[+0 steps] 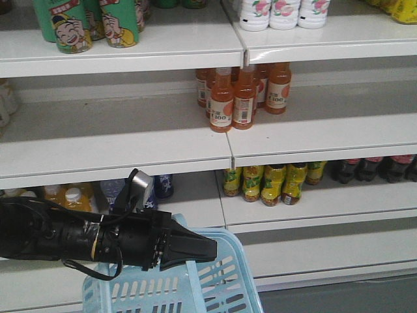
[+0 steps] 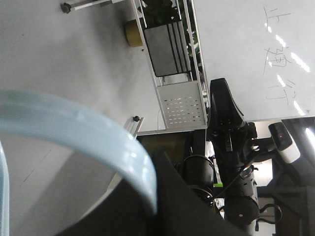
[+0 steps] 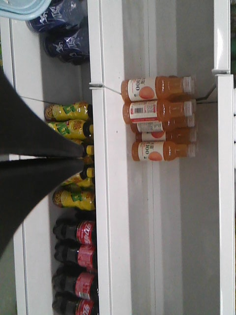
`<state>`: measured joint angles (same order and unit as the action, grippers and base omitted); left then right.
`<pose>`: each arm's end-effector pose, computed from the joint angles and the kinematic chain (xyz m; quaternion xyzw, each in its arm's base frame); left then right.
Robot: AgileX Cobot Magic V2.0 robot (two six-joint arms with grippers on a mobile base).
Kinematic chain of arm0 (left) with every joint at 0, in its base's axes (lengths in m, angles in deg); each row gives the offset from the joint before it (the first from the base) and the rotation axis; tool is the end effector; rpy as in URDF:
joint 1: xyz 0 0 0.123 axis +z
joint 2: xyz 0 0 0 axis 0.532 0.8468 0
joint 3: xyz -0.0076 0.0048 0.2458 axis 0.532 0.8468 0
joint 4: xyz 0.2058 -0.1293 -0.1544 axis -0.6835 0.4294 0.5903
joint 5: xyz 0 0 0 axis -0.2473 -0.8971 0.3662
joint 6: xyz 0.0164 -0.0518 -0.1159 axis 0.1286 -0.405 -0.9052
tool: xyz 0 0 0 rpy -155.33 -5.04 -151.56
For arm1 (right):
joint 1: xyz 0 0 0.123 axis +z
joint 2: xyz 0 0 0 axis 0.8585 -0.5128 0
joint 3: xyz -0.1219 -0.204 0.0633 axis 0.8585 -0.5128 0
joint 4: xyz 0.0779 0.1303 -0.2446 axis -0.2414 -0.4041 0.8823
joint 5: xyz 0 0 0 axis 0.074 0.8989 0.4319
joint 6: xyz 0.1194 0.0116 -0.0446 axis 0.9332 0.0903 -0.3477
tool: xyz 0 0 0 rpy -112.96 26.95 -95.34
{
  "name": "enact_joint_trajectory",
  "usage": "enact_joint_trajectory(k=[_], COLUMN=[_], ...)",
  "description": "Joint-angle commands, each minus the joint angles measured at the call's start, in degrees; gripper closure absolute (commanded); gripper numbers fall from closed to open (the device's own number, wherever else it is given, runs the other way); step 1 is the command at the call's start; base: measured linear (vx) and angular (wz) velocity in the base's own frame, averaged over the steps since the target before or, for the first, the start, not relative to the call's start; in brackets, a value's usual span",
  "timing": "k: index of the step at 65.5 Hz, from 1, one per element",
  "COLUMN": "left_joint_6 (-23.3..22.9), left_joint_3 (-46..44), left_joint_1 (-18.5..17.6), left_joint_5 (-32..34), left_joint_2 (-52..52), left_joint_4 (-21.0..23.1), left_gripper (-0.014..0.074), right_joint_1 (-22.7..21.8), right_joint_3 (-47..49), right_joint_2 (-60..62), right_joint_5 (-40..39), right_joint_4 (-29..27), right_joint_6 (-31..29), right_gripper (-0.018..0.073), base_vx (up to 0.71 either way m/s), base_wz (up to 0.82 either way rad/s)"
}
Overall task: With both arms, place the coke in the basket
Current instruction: 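Turn the base away from the shelf holding the basket in left gripper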
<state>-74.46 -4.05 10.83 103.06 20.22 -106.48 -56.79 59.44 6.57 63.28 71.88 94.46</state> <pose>0.2526 -0.2217 0.1122 0.0642 0.7792 -0.6195 0.0701 0.1695 0.0053 0.1893 -0.0063 0.7302 0.0135 0.6831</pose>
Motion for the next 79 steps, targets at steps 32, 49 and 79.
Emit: enact_joint_trajectory(k=[32,49,79], left_joint_6=[0.1,0.1,0.1], left_joint_3=[-1.0,-1.0,-1.0], left_joint_1=[-0.2,-0.2,-0.2], left_joint_5=[13.1,13.1,13.1], left_joint_2=[-2.4,-2.4,-2.4], left_joint_4=[3.4,3.4,3.4], left_gripper=[0.0603,0.0603,0.0603], right_joint_1=[-0.2,-0.2,-0.2], right_joint_3=[-0.9,-0.9,-0.9], right_joint_2=[0.9,0.9,0.9], right_joint_5=[-4.2,-4.2,-4.2], right_joint_4=[0.3,0.3,0.3], right_joint_6=[-0.1,-0.1,-0.1], right_gripper=[0.0568,0.0568,0.0568], base_vx=[-0.08,-0.08,-0.06], base_wz=[-0.34,-0.33,-0.31])
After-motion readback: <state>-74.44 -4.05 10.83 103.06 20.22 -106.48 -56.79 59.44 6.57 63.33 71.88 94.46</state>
